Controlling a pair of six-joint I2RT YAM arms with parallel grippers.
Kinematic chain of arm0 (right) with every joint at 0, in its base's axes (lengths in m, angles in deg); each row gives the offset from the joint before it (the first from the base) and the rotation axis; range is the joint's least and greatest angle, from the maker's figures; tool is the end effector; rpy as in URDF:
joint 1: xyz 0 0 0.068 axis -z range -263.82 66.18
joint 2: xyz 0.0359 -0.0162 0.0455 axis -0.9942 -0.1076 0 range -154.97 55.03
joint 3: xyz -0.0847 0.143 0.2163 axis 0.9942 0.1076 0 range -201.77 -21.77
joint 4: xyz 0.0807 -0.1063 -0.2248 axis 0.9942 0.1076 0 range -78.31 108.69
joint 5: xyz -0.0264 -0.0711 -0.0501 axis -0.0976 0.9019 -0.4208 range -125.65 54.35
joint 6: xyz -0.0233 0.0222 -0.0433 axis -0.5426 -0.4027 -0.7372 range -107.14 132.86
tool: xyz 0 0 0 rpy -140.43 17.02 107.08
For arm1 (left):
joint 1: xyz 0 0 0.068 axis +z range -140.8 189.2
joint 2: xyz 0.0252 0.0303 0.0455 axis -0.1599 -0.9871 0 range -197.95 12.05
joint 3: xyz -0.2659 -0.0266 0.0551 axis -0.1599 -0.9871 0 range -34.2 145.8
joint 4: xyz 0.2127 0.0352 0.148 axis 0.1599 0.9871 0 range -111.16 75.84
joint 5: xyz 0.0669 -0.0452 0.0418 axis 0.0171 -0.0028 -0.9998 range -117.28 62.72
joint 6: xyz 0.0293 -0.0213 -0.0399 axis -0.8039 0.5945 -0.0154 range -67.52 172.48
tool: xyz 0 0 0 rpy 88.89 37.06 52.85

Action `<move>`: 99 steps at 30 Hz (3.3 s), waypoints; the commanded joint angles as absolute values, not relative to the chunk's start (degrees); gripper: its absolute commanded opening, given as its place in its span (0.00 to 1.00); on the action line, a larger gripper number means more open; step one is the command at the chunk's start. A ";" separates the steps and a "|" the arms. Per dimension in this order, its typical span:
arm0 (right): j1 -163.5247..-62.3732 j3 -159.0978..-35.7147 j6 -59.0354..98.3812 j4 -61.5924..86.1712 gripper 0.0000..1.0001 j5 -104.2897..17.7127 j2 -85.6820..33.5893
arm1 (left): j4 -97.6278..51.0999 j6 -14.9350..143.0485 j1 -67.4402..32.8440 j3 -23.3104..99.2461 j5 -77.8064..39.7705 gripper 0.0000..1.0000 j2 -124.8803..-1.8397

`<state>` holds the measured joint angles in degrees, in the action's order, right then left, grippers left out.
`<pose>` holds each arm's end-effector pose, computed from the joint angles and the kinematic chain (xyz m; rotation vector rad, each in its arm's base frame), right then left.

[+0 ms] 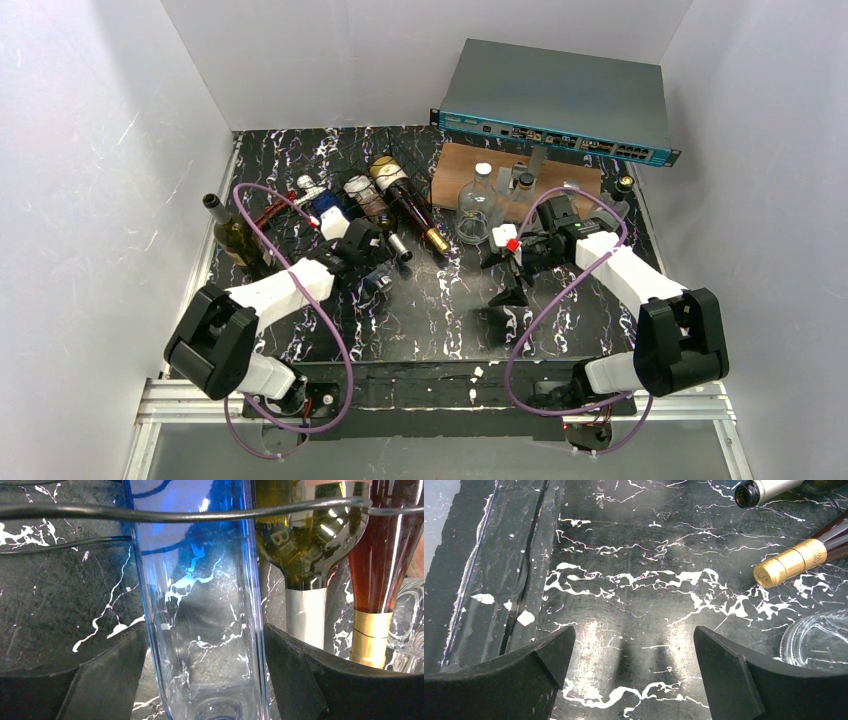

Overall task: Take the wine bottle off the wine rack
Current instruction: Pick up the wine bottle from the wine rack.

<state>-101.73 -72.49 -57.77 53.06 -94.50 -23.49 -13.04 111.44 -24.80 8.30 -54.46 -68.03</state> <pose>0.2237 0.1043 0.2246 -1.7087 1.4246 0.9379 0.2405 -0.1427 0.1961 -0.7077 2.1650 -0.2917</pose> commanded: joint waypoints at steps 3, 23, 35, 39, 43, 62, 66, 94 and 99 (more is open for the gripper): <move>-100.70 -71.91 -57.17 51.61 0.98 -95.85 -23.71 | -17.02 110.34 -23.21 6.28 -55.58 0.81 -68.16; -100.61 -71.51 -57.19 51.16 0.98 -95.24 -23.98 | -23.97 111.91 -20.95 3.96 -54.57 0.71 -70.10; -100.61 -71.34 -57.01 50.83 0.98 -94.91 -24.33 | -24.85 111.10 -20.73 4.93 -54.10 0.64 -72.42; -100.61 -71.24 -57.01 50.72 0.98 -94.80 -24.33 | -24.85 111.48 -20.56 5.01 -53.65 0.45 -72.83; -100.56 -71.25 -57.01 50.72 0.99 -94.80 -24.16 | -24.77 110.39 -20.51 4.78 -53.07 0.10 -71.57; -100.56 -70.73 -57.01 50.19 0.99 -95.13 -23.59 | -16.05 108.46 -22.53 0.87 -53.51 0.00 -53.62; -100.61 -70.64 -56.99 50.12 0.98 -95.15 -23.32 | -13.70 108.38 -24.16 0.18 -54.69 0.00 -49.81; -100.56 -69.50 -57.14 49.36 0.98 -95.42 -21.26 | -5.63 108.45 -36.81 -2.60 -62.85 0.00 -33.77; -100.56 -69.32 -57.41 49.37 0.98 -95.33 -21.08 | -5.00 108.39 -38.68 -3.30 -63.33 0.00 -32.22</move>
<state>-100.75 -70.09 -57.40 50.06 -94.10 -22.59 3.77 109.53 -37.28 -5.06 -53.61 -36.86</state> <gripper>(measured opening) 0.983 0.606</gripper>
